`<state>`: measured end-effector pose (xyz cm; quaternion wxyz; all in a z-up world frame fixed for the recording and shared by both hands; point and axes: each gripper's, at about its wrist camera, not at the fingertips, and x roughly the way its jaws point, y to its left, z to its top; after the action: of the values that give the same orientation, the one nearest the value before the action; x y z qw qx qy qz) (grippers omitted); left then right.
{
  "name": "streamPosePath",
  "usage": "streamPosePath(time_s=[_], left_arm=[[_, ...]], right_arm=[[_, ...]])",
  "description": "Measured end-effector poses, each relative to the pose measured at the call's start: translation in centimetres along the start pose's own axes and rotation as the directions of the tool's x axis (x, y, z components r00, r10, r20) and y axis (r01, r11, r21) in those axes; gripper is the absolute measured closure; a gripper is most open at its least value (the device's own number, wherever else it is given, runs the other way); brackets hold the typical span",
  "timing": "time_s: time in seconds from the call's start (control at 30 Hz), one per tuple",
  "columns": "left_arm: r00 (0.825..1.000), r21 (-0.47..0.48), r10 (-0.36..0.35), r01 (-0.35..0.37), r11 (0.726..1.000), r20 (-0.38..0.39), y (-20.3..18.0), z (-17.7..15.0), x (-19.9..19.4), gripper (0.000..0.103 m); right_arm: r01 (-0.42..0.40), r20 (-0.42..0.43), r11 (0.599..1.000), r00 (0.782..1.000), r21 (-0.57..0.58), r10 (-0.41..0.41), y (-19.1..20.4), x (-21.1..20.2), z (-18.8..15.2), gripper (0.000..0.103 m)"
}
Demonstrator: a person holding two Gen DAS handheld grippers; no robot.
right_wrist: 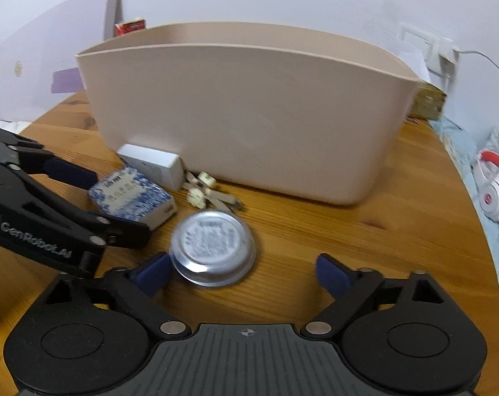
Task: Organize objects
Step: 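Grasp the blue-and-white patterned box with left tool while right tool grasps the silver tin, then lift both items into the basket and release them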
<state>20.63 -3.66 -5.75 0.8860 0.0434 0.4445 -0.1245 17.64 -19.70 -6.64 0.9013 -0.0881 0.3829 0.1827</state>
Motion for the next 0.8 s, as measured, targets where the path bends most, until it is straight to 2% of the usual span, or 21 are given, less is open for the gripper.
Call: streamPosePath(time_s=[0.07, 0.1, 0.2, 0.5, 0.8], left_arm=[[1.0, 0.0, 0.003, -0.003, 1.0, 0.008, 0.2, 0.0, -0.2, 0.034], [1.0, -0.004, 0.002, -0.002, 1.0, 0.011, 0.3, 0.1, -0.3, 0.036], [1.0, -0.021, -0.018, 0.019, 1.0, 0.007, 0.8, 0.2, -0.5, 0.036], [0.999, -0.049, -0.022, 0.023, 0.999, 0.024, 1.9, -1.3, -2.4, 0.037], [0.989, -0.07, -0.017, 0.027, 0.997, 0.145, 3.0, -0.7, -7.9, 0.038]], right_arm=[[-0.009, 0.015, 1.0, 1.0, -0.02, 0.009, 0.5, 0.1, 0.2, 0.022], [-0.013, 0.021, 1.0, 1.0, -0.029, 0.013, 0.7, 0.1, 0.3, 0.024], [-0.041, 0.029, 0.998, 0.999, -0.042, 0.042, 1.3, 0.0, 0.6, 0.049], [0.015, 0.042, 1.0, 0.999, 0.012, -0.015, 1.3, -1.2, -0.1, 0.051], [0.05, 0.161, 0.998, 0.985, 0.041, -0.056, 0.5, -5.7, 1.4, 0.051]])
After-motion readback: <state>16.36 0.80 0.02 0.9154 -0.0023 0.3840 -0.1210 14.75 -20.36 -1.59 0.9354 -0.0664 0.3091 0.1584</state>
